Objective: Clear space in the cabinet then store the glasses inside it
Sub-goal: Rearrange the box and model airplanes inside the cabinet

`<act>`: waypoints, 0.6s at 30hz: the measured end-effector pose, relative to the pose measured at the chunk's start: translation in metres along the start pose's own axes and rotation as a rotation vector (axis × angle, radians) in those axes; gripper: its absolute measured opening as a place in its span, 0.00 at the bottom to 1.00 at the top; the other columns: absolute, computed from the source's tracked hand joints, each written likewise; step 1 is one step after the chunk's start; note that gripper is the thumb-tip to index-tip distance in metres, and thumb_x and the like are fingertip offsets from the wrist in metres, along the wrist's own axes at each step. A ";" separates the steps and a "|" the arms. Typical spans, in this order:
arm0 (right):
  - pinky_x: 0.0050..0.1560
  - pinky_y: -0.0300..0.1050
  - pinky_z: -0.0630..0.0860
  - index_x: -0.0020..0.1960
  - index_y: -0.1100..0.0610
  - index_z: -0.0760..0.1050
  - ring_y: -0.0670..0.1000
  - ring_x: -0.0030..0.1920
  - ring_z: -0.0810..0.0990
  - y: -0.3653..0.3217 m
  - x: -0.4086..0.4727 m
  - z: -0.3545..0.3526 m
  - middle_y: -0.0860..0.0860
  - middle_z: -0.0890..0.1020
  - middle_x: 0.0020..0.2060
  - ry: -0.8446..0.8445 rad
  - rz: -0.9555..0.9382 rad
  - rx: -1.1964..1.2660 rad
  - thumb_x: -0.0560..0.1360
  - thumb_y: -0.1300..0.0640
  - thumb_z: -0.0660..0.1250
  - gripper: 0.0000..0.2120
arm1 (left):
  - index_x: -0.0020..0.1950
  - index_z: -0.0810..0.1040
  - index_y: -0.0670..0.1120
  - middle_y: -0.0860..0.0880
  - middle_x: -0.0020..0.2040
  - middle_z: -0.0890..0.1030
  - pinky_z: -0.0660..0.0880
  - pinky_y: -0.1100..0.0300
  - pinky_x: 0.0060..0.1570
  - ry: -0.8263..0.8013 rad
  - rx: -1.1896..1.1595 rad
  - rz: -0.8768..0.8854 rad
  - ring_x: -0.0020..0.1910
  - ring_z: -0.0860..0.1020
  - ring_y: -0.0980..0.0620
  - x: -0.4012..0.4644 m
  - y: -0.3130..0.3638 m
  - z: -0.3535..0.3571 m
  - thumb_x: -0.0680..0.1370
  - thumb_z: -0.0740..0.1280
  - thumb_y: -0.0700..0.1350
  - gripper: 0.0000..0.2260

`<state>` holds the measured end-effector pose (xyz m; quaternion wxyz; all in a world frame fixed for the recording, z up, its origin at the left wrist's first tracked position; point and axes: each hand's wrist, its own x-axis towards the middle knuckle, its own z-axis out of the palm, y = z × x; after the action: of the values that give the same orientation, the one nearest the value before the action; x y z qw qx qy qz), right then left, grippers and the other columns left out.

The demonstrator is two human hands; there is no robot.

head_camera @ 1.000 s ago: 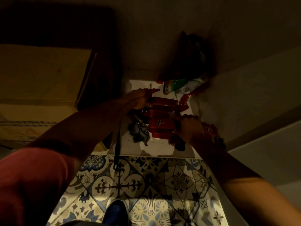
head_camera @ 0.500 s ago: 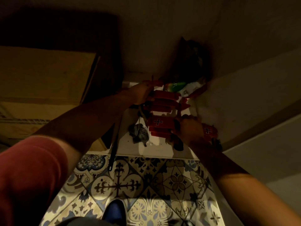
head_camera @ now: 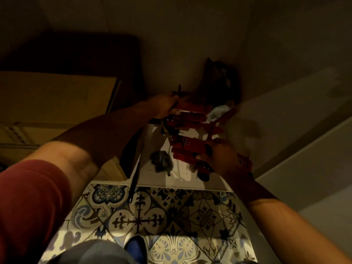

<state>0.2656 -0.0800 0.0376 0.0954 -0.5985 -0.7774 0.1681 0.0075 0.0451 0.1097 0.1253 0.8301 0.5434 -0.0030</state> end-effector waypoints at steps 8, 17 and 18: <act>0.59 0.54 0.75 0.63 0.52 0.80 0.59 0.53 0.82 -0.013 -0.019 -0.033 0.55 0.84 0.53 0.034 0.014 -0.022 0.67 0.32 0.63 0.33 | 0.74 0.67 0.45 0.40 0.68 0.73 0.74 0.44 0.63 0.030 0.092 -0.020 0.66 0.74 0.40 -0.024 0.024 -0.044 0.81 0.64 0.57 0.26; 0.57 0.51 0.76 0.65 0.53 0.80 0.59 0.56 0.80 -0.023 -0.034 -0.064 0.56 0.83 0.56 0.139 -0.038 0.022 0.75 0.39 0.69 0.25 | 0.72 0.71 0.49 0.46 0.65 0.77 0.73 0.54 0.61 0.044 -0.023 -0.083 0.64 0.76 0.45 -0.055 0.050 -0.099 0.82 0.63 0.57 0.21; 0.57 0.51 0.75 0.64 0.53 0.80 0.59 0.56 0.80 -0.024 -0.037 -0.068 0.56 0.83 0.58 0.172 -0.050 0.032 0.75 0.40 0.69 0.24 | 0.74 0.69 0.49 0.46 0.67 0.76 0.71 0.56 0.61 0.072 -0.042 -0.076 0.66 0.75 0.45 -0.061 0.054 -0.106 0.82 0.63 0.56 0.22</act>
<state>0.2774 -0.1114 0.1111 0.1753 -0.5894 -0.7784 0.1261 0.0172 -0.0076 0.2318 0.1228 0.8055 0.5787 0.0335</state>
